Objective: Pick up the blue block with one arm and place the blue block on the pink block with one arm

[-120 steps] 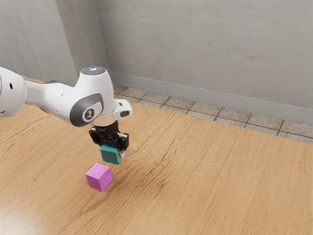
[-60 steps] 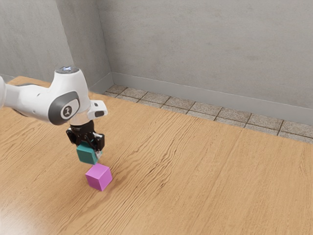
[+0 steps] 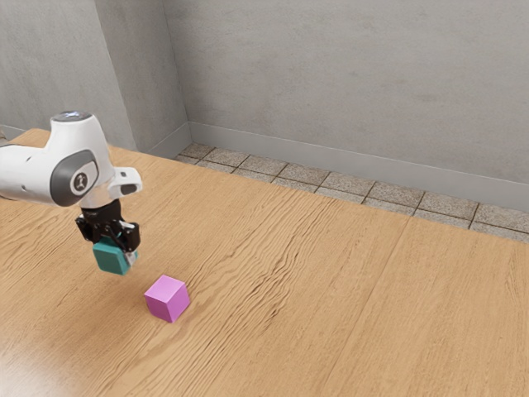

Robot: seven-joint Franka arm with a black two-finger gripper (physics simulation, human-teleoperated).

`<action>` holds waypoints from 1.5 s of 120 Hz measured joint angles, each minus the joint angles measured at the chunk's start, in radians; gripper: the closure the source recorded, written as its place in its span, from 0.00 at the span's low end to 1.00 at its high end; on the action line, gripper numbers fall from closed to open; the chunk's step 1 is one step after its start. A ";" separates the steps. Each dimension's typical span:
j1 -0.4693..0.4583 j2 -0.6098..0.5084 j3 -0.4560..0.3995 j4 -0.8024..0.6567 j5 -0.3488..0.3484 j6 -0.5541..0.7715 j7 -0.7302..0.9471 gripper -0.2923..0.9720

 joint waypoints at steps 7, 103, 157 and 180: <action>0.018 0.000 -0.001 0.000 0.001 0.000 0.008 0.51; -0.023 0.021 -0.072 0.000 -0.031 0.009 0.061 0.52; -0.462 0.022 -0.072 0.000 -0.032 0.012 0.066 0.53; -0.281 0.022 -0.072 0.000 -0.032 0.011 0.066 0.53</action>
